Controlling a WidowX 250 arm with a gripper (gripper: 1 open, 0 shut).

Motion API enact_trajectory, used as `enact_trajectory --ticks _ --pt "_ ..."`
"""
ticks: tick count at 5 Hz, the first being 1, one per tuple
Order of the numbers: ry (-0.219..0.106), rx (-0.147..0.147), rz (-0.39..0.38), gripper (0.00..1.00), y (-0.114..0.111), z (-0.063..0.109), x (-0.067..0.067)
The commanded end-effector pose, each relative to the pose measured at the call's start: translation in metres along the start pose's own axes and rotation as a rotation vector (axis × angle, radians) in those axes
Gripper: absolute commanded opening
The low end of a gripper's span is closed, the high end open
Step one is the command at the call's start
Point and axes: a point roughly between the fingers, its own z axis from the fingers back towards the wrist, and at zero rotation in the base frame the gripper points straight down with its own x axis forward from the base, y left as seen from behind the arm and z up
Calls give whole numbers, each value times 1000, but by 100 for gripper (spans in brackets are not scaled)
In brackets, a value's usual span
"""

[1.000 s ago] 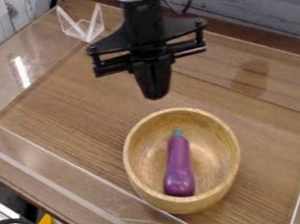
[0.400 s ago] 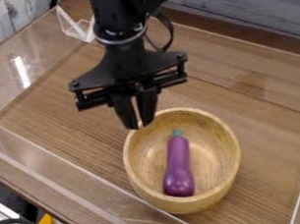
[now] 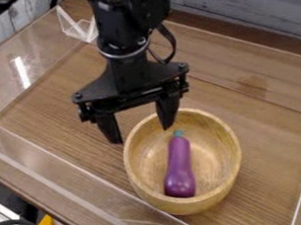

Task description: Remove the purple eggplant from inside the brown bowl and put it on the table

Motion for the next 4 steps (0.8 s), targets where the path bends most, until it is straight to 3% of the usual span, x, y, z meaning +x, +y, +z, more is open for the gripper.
enact_trajectory --ticks 1,4 --pt "-9 -8 -10 100 -3 -1 0" --pt "4 6 -22 100 -12 -22 -3"
